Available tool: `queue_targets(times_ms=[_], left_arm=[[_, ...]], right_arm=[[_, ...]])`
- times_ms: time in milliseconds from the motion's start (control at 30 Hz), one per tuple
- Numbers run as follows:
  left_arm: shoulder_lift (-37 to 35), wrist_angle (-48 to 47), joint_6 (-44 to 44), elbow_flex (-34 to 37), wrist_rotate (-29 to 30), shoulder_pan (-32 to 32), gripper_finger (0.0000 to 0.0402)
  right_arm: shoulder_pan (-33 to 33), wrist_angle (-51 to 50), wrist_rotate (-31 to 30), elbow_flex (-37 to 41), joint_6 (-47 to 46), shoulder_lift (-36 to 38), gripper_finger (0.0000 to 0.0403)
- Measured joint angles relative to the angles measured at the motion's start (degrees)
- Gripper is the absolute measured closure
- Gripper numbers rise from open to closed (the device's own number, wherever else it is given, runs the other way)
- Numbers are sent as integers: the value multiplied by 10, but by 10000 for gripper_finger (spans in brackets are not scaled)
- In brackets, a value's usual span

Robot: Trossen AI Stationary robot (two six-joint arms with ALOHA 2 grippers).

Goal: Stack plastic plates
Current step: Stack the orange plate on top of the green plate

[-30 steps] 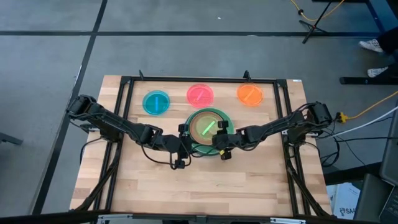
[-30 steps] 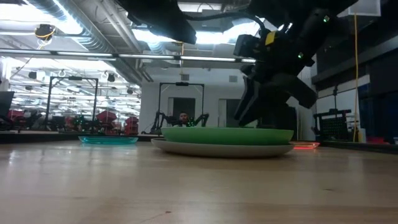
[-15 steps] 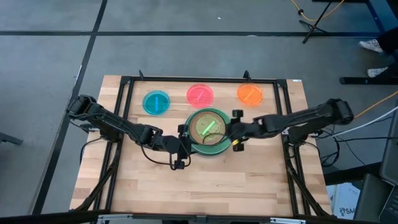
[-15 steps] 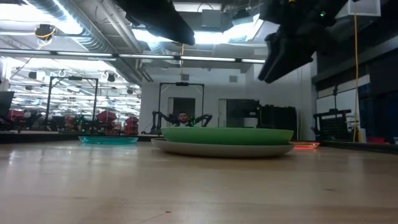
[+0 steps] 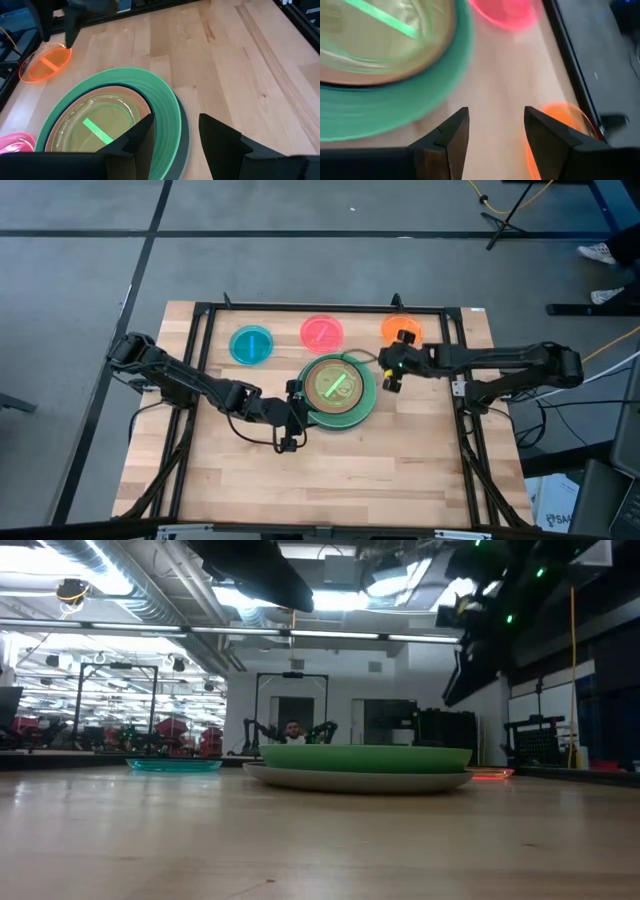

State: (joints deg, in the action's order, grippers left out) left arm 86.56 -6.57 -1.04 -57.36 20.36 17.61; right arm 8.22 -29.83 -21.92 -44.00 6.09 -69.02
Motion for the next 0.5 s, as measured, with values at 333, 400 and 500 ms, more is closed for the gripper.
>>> queue_targets(times_ms=[333, 400, 500], left_arm=[[0, 1, 1, 0, 0, 0, 254], [0, 1, 1, 0, 0, 0, 254], [0, 1, 1, 0, 0, 0, 254]], right_arm=[[134, 53, 0, 37, -5, -3, 220], [150, 67, 8, 41, -5, -9, 220], [179, 71, 39, 43, -17, -25, 220]])
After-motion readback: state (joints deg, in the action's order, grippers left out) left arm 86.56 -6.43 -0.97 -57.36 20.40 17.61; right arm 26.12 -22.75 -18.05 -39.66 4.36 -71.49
